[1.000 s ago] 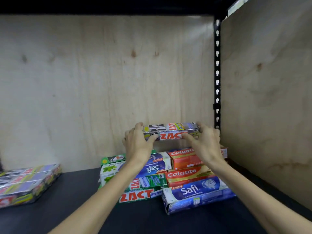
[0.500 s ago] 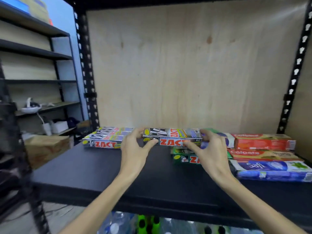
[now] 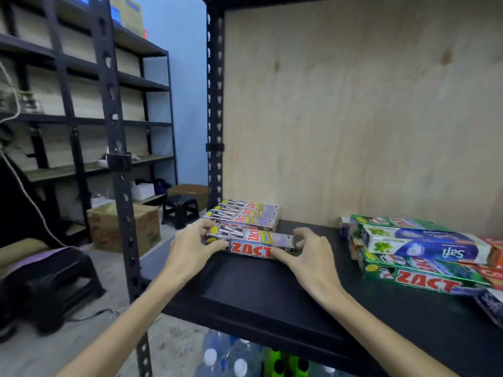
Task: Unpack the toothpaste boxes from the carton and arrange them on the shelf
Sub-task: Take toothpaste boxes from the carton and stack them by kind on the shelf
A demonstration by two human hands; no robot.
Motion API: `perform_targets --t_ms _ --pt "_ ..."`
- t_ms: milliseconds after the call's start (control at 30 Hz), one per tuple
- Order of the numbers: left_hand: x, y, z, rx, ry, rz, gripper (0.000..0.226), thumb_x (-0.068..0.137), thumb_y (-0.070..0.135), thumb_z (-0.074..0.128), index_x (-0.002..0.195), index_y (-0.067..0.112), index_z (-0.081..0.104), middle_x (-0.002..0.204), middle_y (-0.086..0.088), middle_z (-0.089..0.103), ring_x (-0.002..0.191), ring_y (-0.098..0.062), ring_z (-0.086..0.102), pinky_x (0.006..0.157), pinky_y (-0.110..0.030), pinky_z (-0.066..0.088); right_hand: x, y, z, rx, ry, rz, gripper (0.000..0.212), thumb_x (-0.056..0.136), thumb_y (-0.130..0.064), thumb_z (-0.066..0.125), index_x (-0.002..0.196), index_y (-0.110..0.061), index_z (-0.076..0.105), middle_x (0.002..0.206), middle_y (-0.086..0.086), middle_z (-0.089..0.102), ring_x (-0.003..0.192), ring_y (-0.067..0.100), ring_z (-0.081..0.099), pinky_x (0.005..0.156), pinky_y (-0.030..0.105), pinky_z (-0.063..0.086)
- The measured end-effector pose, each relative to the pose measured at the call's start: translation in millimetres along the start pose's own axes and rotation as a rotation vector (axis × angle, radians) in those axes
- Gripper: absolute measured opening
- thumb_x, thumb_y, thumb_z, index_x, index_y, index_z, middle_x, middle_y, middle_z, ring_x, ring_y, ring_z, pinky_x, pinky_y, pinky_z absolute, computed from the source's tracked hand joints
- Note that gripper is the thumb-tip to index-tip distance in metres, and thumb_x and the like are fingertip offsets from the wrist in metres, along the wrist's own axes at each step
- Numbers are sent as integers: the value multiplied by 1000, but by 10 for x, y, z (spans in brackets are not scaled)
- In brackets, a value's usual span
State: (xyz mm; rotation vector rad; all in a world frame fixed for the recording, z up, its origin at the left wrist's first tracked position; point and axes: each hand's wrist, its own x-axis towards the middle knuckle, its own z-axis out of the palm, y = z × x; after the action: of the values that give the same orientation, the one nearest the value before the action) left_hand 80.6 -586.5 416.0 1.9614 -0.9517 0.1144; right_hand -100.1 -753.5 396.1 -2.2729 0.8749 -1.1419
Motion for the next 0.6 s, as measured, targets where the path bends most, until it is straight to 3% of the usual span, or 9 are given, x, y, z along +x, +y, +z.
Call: perform_targets --t_ms 133,200,333,467,600 --pt "206 -159 -55 60 -54 -26 60 81 35 83 134 16 62 119 -3 70 93 -13 61 81 -25 43 124 -119 90 -14 -54 -71 73 73 -52 82 133 -22 55 81 -15 57 100 18 48 68 27 34" --pt "294 -213 -95 66 -77 -40 60 81 35 83 133 15 62 124 -6 68 95 -14 60 83 -25 44 175 -159 123 -20 -78 -114 70 73 -51 83 132 -25 54 74 -20 51 95 17 50 63 19 33" --pt "448 -293 -146 71 -123 -71 68 80 37 83 137 12 56 125 -5 67 103 -16 62 88 -29 49 239 -178 193 -17 -112 -149 68 76 -50 81 133 -27 52 76 -18 51 94 13 47 65 13 35" --pt "537 -339 -137 19 -151 -137 79 81 36 83 146 10 46 132 -5 64 114 -19 61 98 -35 50 273 -163 242 -23 -115 -162 68 79 -52 78 135 -27 51 82 -11 55 96 13 47 69 21 39" --pt "571 -342 -84 -20 -167 -140 60 86 26 79 138 10 54 112 5 67 104 -12 62 92 -31 49 270 -151 263 -41 -117 -168 70 80 -54 76 137 -24 49 91 -8 58 100 16 49 80 31 44"
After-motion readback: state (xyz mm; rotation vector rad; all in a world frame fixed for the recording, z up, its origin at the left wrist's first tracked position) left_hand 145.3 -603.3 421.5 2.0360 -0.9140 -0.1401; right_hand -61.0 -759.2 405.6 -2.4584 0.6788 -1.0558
